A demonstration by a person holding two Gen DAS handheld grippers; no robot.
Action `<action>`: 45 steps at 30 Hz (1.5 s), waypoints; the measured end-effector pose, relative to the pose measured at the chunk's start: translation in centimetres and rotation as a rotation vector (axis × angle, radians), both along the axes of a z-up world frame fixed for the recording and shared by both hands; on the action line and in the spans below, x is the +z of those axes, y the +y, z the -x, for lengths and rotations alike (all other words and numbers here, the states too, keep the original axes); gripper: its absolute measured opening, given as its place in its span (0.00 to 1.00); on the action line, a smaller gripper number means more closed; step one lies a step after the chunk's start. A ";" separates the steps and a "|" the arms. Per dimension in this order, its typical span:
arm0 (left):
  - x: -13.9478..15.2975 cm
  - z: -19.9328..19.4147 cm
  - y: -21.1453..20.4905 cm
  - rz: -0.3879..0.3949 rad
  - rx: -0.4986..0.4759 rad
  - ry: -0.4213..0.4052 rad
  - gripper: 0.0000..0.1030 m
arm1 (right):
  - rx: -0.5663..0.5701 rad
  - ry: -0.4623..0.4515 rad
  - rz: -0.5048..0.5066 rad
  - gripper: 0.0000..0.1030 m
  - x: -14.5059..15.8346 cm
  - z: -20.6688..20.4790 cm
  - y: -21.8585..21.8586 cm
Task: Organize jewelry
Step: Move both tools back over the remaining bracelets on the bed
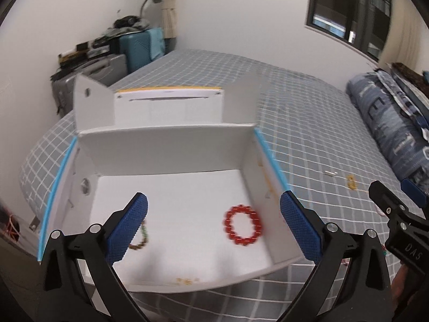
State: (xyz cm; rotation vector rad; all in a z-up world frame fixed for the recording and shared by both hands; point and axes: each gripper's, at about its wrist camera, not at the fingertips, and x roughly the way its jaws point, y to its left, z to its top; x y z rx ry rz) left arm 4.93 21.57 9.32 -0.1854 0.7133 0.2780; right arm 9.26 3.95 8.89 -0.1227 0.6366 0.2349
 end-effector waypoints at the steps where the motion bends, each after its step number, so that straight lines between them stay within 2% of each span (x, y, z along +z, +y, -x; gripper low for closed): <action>1: 0.1 -0.1 -0.9 -0.004 -0.016 -0.002 0.94 | -0.015 -0.001 0.001 0.93 0.1 0.1 -1.1; 16: -1.2 -2.4 -13.3 -0.051 -0.232 0.035 0.94 | -0.191 0.037 0.011 0.93 -1.1 1.3 -13.7; 19: -2.2 -3.0 -15.3 -0.025 -0.274 0.056 0.94 | -0.219 0.056 0.014 0.93 -2.0 1.7 -15.6; 28: -5.8 -4.1 -20.0 -0.032 -0.351 0.133 0.94 | -0.274 0.178 0.013 0.93 -6.1 1.0 -20.9; 38: -10.0 -5.8 -21.5 -0.011 -0.358 0.224 0.94 | -0.284 0.304 0.014 0.93 -11.2 -0.2 -23.4; 45: -13.1 -7.5 -20.9 0.016 -0.326 0.288 0.94 | -0.280 0.354 0.020 0.93 -13.1 -1.0 -23.4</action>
